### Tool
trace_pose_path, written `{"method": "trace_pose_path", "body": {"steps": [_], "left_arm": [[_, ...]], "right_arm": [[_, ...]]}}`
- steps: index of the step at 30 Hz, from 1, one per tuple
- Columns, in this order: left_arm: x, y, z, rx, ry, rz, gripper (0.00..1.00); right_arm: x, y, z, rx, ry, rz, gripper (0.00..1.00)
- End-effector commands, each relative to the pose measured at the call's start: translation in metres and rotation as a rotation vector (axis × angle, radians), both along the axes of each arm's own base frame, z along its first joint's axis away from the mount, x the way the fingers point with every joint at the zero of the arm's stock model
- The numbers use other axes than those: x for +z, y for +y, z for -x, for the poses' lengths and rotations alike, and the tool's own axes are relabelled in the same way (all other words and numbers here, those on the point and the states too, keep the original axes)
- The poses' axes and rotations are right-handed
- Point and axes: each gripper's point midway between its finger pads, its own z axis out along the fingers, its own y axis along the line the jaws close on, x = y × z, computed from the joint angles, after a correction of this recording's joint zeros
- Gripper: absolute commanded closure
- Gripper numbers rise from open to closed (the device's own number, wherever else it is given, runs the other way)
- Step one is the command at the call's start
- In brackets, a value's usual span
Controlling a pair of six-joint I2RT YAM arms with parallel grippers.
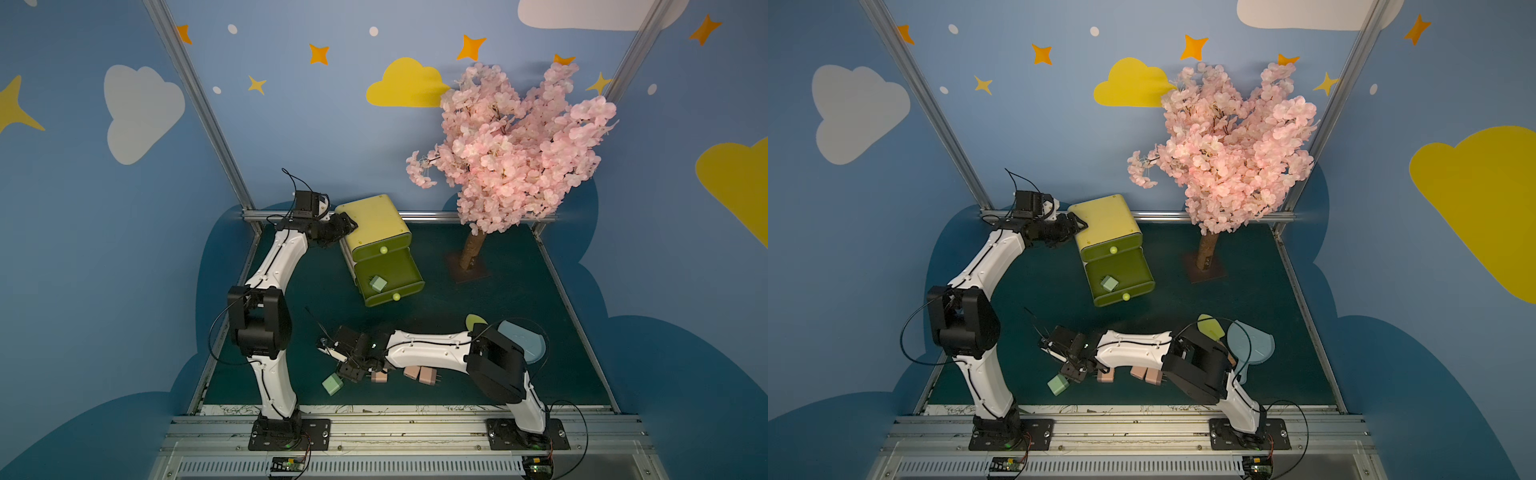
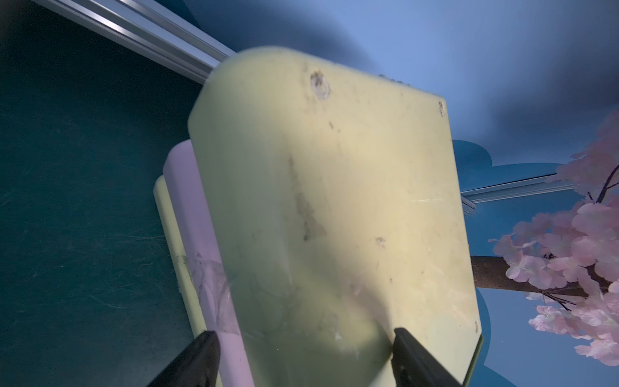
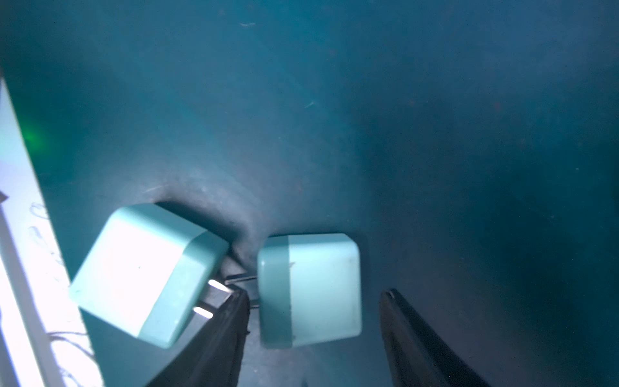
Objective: Place the plugs into the drawer by color
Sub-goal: Pick up the plug from the center of the board.
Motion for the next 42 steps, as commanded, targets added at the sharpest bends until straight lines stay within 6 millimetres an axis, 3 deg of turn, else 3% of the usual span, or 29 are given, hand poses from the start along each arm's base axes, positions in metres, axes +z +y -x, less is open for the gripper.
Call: {"method": "trace_pose_path", "body": {"steps": [1, 11, 17, 19, 23, 32, 37, 42], "left_arm": [[-0.002, 0.002, 0.010, -0.003, 0.018, -0.024, 0.18], [-0.004, 0.002, 0.009, -0.002, 0.021, -0.026, 0.18], [-0.005, 0.002, 0.008, 0.001, 0.024, -0.026, 0.18], [-0.005, 0.003, 0.008, 0.003, 0.024, -0.022, 0.18], [-0.003, 0.005, 0.007, 0.010, 0.020, -0.022, 0.18], [-0.003, 0.006, 0.011, 0.012, 0.024, 0.001, 0.18], [-0.005, 0.006, 0.012, 0.010, 0.029, 0.010, 0.18], [-0.007, 0.006, 0.012, 0.011, 0.032, 0.008, 0.18]], "right_arm": [[-0.004, -0.004, -0.013, -0.024, -0.017, 0.028, 0.34], [-0.001, -0.020, -0.034, -0.043, -0.050, 0.046, 0.35], [0.035, -0.021, -0.026, -0.051, -0.066, -0.019, 0.34], [0.048, -0.023, -0.032, -0.161, -0.073, -0.018, 0.34], [0.065, -0.043, -0.052, -0.545, -0.022, 0.047, 0.33], [0.063, -0.038, -0.049, -0.856, 0.239, -0.001, 0.28], [0.063, -0.031, -0.045, -0.938, 0.311, -0.006, 0.24], [0.046, -0.025, -0.042, -0.964, 0.371, 0.029, 0.23]]}}
